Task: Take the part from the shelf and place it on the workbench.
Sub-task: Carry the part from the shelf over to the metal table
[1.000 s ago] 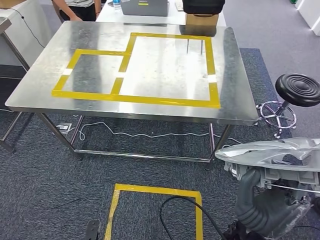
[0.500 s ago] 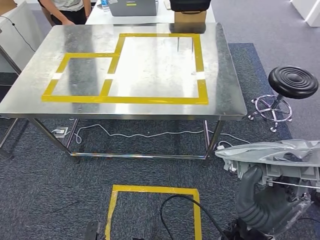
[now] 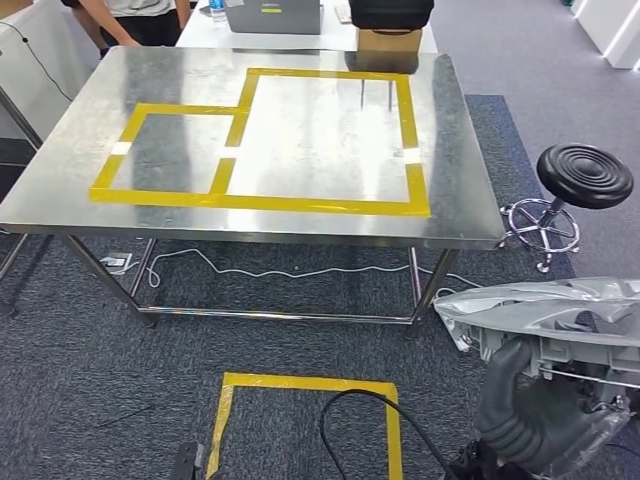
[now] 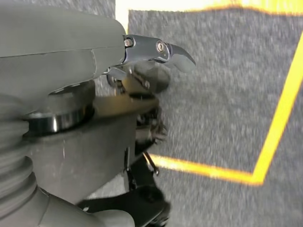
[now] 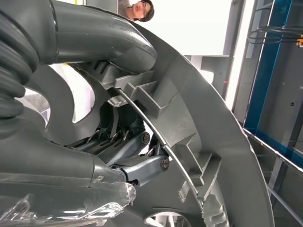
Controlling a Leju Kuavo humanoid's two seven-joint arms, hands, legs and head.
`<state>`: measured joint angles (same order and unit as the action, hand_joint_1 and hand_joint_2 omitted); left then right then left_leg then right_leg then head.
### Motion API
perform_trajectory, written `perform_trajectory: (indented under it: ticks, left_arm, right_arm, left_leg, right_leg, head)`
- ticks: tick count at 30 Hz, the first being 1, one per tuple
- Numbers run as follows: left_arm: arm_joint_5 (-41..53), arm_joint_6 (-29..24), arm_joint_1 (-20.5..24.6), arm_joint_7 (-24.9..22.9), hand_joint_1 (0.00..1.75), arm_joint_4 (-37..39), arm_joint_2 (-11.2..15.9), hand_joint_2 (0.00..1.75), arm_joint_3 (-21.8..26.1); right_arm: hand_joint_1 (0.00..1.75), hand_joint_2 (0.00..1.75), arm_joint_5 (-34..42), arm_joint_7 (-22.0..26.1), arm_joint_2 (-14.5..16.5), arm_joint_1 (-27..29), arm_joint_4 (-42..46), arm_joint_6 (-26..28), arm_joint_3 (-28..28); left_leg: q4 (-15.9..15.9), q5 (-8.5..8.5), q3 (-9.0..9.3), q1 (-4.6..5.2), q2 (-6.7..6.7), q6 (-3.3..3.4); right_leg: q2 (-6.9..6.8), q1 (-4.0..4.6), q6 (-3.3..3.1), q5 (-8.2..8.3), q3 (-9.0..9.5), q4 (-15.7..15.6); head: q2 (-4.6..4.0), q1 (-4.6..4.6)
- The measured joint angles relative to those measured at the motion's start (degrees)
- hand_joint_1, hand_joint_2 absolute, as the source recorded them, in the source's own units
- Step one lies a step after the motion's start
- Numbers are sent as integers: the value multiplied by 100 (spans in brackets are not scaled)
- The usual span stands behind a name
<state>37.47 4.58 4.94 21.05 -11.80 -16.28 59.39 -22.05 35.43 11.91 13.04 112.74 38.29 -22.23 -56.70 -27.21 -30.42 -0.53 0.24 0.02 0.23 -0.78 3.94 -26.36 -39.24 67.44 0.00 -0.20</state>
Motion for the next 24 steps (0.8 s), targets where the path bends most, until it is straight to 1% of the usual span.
perform_trajectory:
  ticks: [1, 2, 3, 6, 7, 8, 9, 10, 11, 12, 13, 14, 15, 16, 17, 18, 19, 21, 22, 23, 24]
  left_arm:
    - [-2, -74, 3, -16, 0, 0, 1, 175, 14]
    - [-4, -116, 6, -27, 0, 0, 2, 175, 28]
    - [-5, -134, 8, -35, 0, 0, 6, 175, 39]
    - [-7, -158, 16, -46, 0, 0, 8, 175, 63]
    - [-7, -172, 20, -51, 0, 0, 8, 175, 68]
    - [-8, -195, 24, -61, 0, 0, 9, 175, 71]
    - [-8, -225, 25, -74, 0, 0, 10, 175, 75]
    - [-9, -256, 24, -90, 0, 0, 13, 175, 81]
    - [-9, -287, 22, -104, 0, 0, 15, 175, 89]
    - [-9, -310, 20, -114, 0, 0, 18, 175, 97]
    - [-6, -327, 19, -121, 0, 0, 20, 175, 102]
    - [6, -334, 19, -119, 0, 0, 22, 175, 105]
    - [24, -335, 21, -111, 0, 0, 23, 175, 106]
    - [47, -335, 23, -103, 0, 0, 24, 175, 106]
    - [73, -336, 28, -94, 0, 0, 23, 175, 106]
    - [91, -341, 34, -92, 0, 0, 21, 175, 105]
    - [103, -348, 36, -91, 0, 0, 20, 175, 105]
    - [113, -357, 34, -87, 0, -1, 15, 175, 105]
    - [113, -359, 32, -83, 0, -1, 13, 175, 106]
    - [113, -359, 33, -80, 0, -1, 12, 175, 107]
    - [114, -358, 34, -77, 0, -1, 10, 175, 107]
  right_arm:
    - [175, 175, -3, 1, -1, -1, 1, 0, -1]
    - [175, 175, -5, 2, -1, -1, 2, 0, -2]
    - [175, 175, -6, 3, -2, -1, 3, 0, -4]
    - [175, 175, -7, 4, -2, 3, 4, 0, -9]
    - [175, 175, -9, 3, -2, 1, 4, 0, -13]
    - [175, 175, -13, 2, -1, -1, 4, 0, -17]
    - [175, 175, -17, -1, -1, -3, 4, 0, -21]
    - [175, 175, -20, -5, -2, -4, 4, 0, -24]
    - [175, 175, -23, -8, -2, -4, 4, -1, -24]
    - [175, 175, -26, -11, -2, -4, 4, -1, -24]
    - [175, 175, -31, -12, -2, -3, 4, -1, -24]
    - [175, 175, -37, -12, -1, -3, 4, -1, -24]
    - [175, 175, -45, -12, -1, -3, 4, 0, -24]
    - [175, 175, -53, -12, -1, -4, 4, 0, -24]
    - [175, 175, -61, -11, -1, -4, 4, 0, -24]
    - [175, 175, -70, -11, -2, -4, 4, 0, -24]
    - [175, 175, -77, -12, -2, -5, 4, 0, -24]
    - [175, 175, -84, -13, -2, -6, 4, 0, -23]
    - [175, 175, -87, -13, -2, -7, 4, 0, -23]
    - [175, 175, -90, -12, -3, -9, 4, 0, -22]
    - [175, 175, -93, -11, -3, -11, 4, 0, -22]
  left_leg:
    - [-15, -35, 24, 7, -9, -32]
    - [-24, -60, 35, 18, -16, -65]
    - [-28, -76, 32, 32, -19, -94]
    - [-27, -114, 21, 35, -12, -164]
    - [-119, -188, -19, 31, -11, -191]
    - [-333, -320, -120, 27, -12, -216]
    - [-665, -492, -285, 26, -13, -232]
    - [-1069, -671, -497, 26, -13, -239]
    - [-1432, -791, -701, 26, -13, -242]
    - [-1639, -799, -838, 26, -14, -238]
    - [-1642, -690, -878, 26, -14, -228]
    - [-1428, -479, -811, 26, -14, -211]
    - [-1071, -227, -668, 27, -15, -189]
    - [-694, -35, -508, 32, -16, -169]
    - [-388, 79, -379, 34, -17, -153]
    - [-206, 117, -308, 40, -19, -137]
    - [-133, 101, -284, 48, -22, -122]
    - [-100, 110, -284, 41, -25, -67]
    - [-88, 120, -276, 32, -27, -36]
    - [-76, 127, -268, 20, -26, -8]
    - [-73, 127, -262, 13, -26, 11]
  right_leg:
    - [-10, -1, -2, 141, 189, -383]
    - [-16, -2, -22, 212, 316, -646]
    - [-15, 3, -52, 205, 370, -761]
    - [16, 9, -185, 161, 360, -770]
    - [18, 4, -224, 154, 367, -778]
    - [16, -3, -259, 148, 377, -787]
    - [16, -3, -284, 139, 382, -789]
    - [17, 0, -301, 129, 384, -790]
    - [21, 4, -311, 122, 387, -789]
    - [29, 8, -318, 116, 395, -788]
    - [40, 10, -320, 109, 409, -788]
    - [53, 11, -316, 100, 429, -788]
    - [64, 12, -308, 90, 451, -788]
    - [73, 23, -290, 75, 467, -781]
    - [82, 34, -266, 64, 471, -773]
    - [86, 43, -237, 59, 467, -772]
    - [87, 49, -204, 61, 463, -779]
    - [78, 34, -136, 60, 459, -795]
    - [64, 29, -103, 12, 433, -735]
    - [50, 26, -73, -94, 360, -569]
    - [36, 23, -47, -256, 224, -277]
  head:
    - [0, 10]
    - [0, 13]
    - [0, 5]
    - [1, -35]
    - [1, -50]
    - [1, -66]
    - [0, -81]
    - [0, -97]
    - [0, -98]
    - [0, -99]
    - [0, -100]
    - [0, -98]
    - [0, -100]
    - [0, -99]
    - [0, -97]
    - [0, -95]
    - [0, -93]
    - [0, -93]
    - [0, -83]
    - [0, -70]
    - [0, -59]
